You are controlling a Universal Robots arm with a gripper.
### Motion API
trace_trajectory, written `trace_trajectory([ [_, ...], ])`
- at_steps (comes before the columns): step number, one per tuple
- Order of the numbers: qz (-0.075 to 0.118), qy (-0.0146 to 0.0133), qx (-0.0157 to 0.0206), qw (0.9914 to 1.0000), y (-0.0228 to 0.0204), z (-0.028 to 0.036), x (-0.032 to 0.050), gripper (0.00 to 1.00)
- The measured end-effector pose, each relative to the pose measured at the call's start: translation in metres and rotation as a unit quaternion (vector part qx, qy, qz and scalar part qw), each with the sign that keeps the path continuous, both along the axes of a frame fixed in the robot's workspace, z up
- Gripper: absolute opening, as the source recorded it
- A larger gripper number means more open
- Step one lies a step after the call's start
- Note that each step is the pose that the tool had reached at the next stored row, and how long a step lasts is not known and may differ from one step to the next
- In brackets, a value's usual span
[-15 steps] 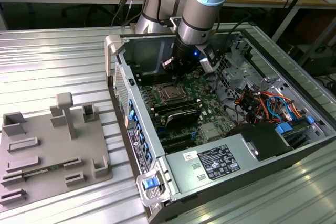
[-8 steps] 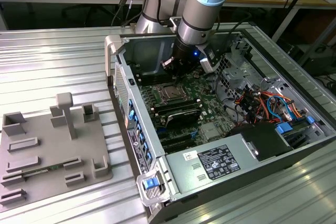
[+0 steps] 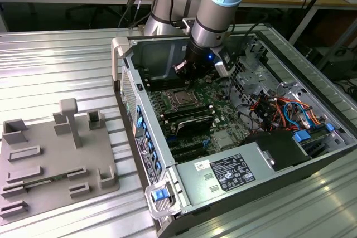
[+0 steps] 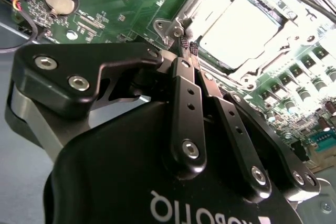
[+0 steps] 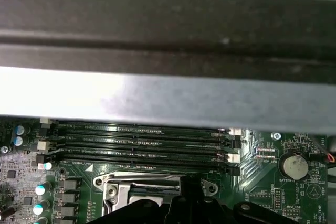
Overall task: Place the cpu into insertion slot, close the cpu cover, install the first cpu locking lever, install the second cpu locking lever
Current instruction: 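Install the second cpu locking lever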
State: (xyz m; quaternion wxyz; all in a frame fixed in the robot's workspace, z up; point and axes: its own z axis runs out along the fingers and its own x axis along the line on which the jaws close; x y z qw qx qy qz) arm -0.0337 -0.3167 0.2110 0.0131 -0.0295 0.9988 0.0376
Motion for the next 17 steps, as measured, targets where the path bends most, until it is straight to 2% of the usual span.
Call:
trace_trajectory([
  [6, 0.0, 0.0003, 0.0001, 1.0, -0.0001, 0.0, 0.011, 0.11],
  [11, 0.0, 0.0003, 0.0, 1.0, -0.0001, 0.0003, 0.0114, 0.11],
  [15, 0.0, 0.0002, 0.0, 1.0, -0.0002, 0.0083, 0.0114, 0.11],
  [17, 0.0, 0.0002, 0.0001, 1.0, -0.0023, 0.0101, 0.0115, 0.11],
])
